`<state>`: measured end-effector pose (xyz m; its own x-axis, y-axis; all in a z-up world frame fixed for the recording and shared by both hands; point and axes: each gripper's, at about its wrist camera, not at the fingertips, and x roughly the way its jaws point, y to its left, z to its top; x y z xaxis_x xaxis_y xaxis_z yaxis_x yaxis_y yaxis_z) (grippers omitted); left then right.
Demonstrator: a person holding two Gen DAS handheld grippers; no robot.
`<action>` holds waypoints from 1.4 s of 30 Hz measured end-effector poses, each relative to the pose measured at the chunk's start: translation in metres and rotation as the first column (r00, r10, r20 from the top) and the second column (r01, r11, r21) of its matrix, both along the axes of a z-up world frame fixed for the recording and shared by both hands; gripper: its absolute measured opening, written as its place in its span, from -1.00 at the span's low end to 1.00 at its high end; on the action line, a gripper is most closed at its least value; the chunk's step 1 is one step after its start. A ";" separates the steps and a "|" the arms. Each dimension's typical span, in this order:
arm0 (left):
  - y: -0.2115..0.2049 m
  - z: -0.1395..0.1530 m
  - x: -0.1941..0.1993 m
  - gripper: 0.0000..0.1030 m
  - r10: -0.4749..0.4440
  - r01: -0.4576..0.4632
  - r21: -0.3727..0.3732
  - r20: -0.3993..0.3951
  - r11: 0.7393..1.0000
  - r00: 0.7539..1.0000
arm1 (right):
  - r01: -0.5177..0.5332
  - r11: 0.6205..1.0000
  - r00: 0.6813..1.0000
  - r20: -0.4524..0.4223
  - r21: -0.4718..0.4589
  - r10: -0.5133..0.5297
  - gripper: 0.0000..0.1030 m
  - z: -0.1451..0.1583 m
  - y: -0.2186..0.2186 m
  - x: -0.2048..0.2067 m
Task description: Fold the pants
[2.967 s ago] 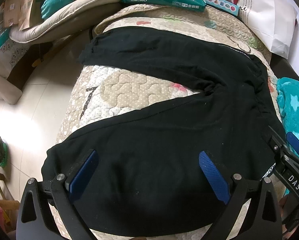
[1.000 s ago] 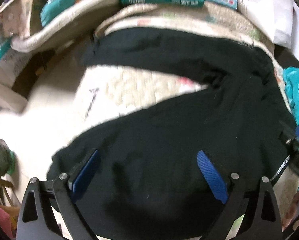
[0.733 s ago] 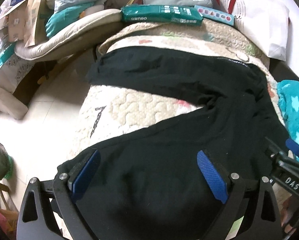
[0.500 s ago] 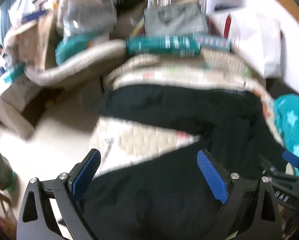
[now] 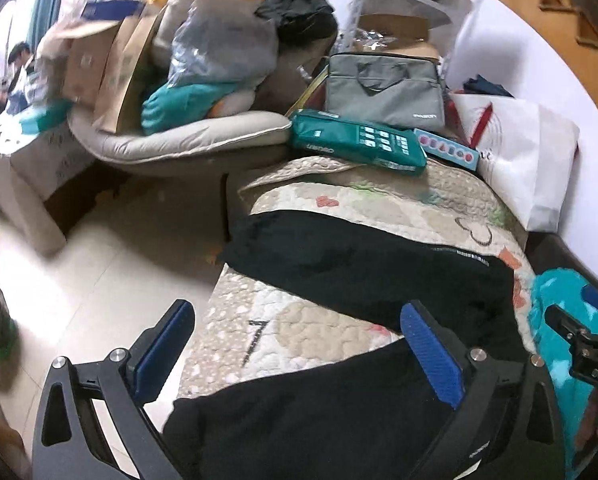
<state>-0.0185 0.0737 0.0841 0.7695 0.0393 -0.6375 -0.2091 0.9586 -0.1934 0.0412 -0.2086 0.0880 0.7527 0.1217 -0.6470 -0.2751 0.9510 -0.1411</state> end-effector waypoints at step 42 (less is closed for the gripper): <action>0.066 -0.130 0.282 -0.86 -0.158 0.203 0.076 -0.391 0.976 0.907 | -0.195 0.974 0.886 -0.404 0.118 0.226 -0.54 -0.128 0.015 0.257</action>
